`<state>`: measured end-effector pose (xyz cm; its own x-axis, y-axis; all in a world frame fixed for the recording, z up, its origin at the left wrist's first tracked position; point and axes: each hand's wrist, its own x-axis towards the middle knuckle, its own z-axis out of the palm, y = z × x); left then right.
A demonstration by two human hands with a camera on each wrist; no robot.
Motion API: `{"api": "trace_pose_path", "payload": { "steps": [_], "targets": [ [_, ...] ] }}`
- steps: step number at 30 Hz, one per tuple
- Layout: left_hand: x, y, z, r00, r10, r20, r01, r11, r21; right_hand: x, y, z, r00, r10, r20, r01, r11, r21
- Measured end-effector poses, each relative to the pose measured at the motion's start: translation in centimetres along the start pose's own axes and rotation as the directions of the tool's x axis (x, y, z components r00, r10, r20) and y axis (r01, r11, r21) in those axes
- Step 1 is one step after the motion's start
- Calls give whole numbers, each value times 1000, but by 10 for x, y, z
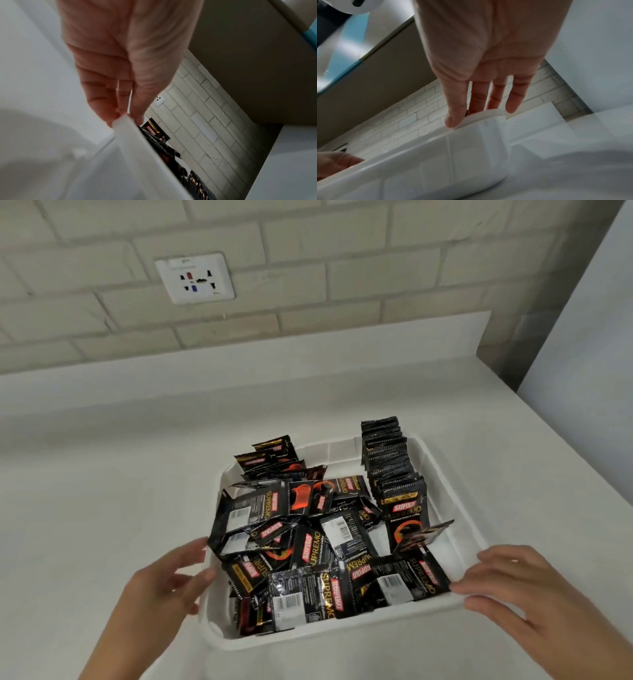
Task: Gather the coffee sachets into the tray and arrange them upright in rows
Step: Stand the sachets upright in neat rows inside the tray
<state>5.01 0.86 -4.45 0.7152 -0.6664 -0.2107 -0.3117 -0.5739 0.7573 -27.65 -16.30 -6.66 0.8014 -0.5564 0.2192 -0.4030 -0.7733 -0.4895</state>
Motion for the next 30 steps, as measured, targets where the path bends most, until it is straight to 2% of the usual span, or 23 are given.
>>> {"api": "trace_pose_path", "payload": {
  "steps": [6,11,15,18,20,23,24,26,27,28,29,30],
  "targets": [
    [10,-2,-6,990,22,142,-6,994,-107,-7,-3,2,993,107,-48,-107,994,-14],
    [21,-11,-8,968,68,242,-23,983,-182,-20,-7,10,967,227,-120,-226,974,21],
    [24,-19,-8,955,147,258,-105,980,-170,-22,-15,10,954,235,-183,-241,970,-9],
    [26,-16,-12,928,279,246,-265,960,-89,-20,-24,9,945,243,-218,-252,968,-12],
    [29,-5,-18,871,428,242,-436,900,-20,-21,-26,10,945,240,-224,-249,968,-12],
    [33,33,-27,753,594,284,-629,776,47,-21,-26,10,935,261,-240,-272,962,-17],
    [35,49,-26,698,639,323,-687,724,52,-21,-26,10,935,264,-236,-277,961,-22],
    [40,81,-17,556,706,438,-801,597,53,-20,-26,10,938,265,-223,-276,961,-20],
    [42,97,-8,487,703,518,-839,542,52,-21,-26,10,940,261,-219,-271,962,-17],
    [46,111,5,439,664,605,-863,498,79,-20,-26,9,941,256,-219,-266,964,-15],
    [51,121,19,424,593,685,-873,469,135,-20,-25,8,942,254,-219,-264,964,-14],
    [58,128,37,430,489,759,-869,451,202,-20,-25,7,943,253,-216,-264,964,-20]
  ]
}}
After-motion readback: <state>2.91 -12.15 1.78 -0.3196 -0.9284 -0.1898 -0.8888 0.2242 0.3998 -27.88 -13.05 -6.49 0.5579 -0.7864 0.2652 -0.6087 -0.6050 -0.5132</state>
